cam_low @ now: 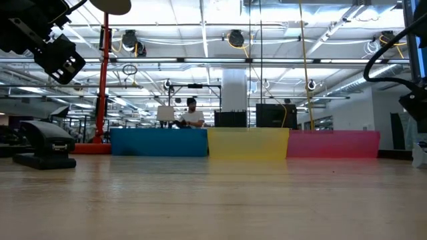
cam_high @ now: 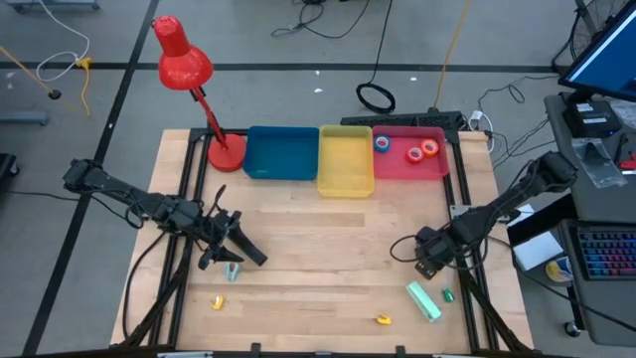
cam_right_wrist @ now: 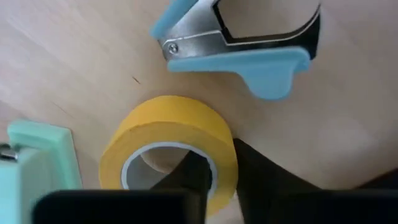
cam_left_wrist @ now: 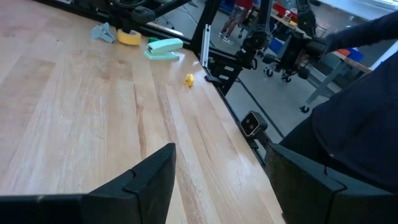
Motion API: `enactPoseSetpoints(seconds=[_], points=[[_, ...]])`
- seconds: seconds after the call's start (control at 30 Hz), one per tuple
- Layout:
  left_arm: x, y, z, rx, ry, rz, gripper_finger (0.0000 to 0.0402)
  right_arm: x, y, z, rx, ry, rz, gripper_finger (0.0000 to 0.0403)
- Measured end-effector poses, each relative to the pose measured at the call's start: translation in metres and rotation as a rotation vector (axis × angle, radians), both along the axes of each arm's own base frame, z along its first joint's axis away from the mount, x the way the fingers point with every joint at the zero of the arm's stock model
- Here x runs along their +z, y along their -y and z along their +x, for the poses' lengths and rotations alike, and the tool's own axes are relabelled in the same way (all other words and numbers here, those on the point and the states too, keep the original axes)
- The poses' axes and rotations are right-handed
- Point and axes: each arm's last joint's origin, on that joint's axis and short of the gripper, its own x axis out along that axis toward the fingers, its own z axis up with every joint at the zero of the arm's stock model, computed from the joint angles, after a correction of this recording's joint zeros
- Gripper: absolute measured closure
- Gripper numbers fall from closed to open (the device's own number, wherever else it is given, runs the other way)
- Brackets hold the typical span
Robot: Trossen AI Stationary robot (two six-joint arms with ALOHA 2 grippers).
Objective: Pick and place Stapler, Stapler remover, tape
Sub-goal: Put the yellow tape into the red bin
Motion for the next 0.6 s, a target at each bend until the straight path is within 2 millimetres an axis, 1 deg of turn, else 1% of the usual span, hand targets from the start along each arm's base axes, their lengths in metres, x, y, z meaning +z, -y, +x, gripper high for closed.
enactPoseSetpoints(seconds=[0.03, 0.13, 0.27, 0.37, 0.47, 0.6], points=[[0.0, 0.0, 0.0, 0.0, 0.001, 0.0, 0.0156, 0.004, -0.001, 0.001, 0.012, 0.016, 0.007, 0.0371], [0.0, 0.0, 0.0, 0.0, 0.002, 0.0, 0.0156, 0.021, -0.004, 0.003, 0.039, 0.032, 0.068, 0.0374], [0.002, 0.0, 0.0, -0.003, 0.028, 0.002, 0.0156, 0.058, -0.008, 0.008, 0.047, 0.095, 0.145, 0.0374], [0.004, 0.0, 0.001, -0.006, 0.053, 0.013, 0.0156, 0.092, -0.006, 0.014, 0.028, 0.245, 0.151, 0.0374], [0.005, 0.0, 0.001, -0.009, 0.076, 0.026, 0.0156, 0.119, 0.003, 0.02, -0.012, 0.435, 0.049, 0.0374], [0.005, 0.0, 0.001, -0.008, 0.077, 0.035, 0.0156, 0.149, 0.026, 0.026, -0.079, 0.683, -0.218, 0.0374]])
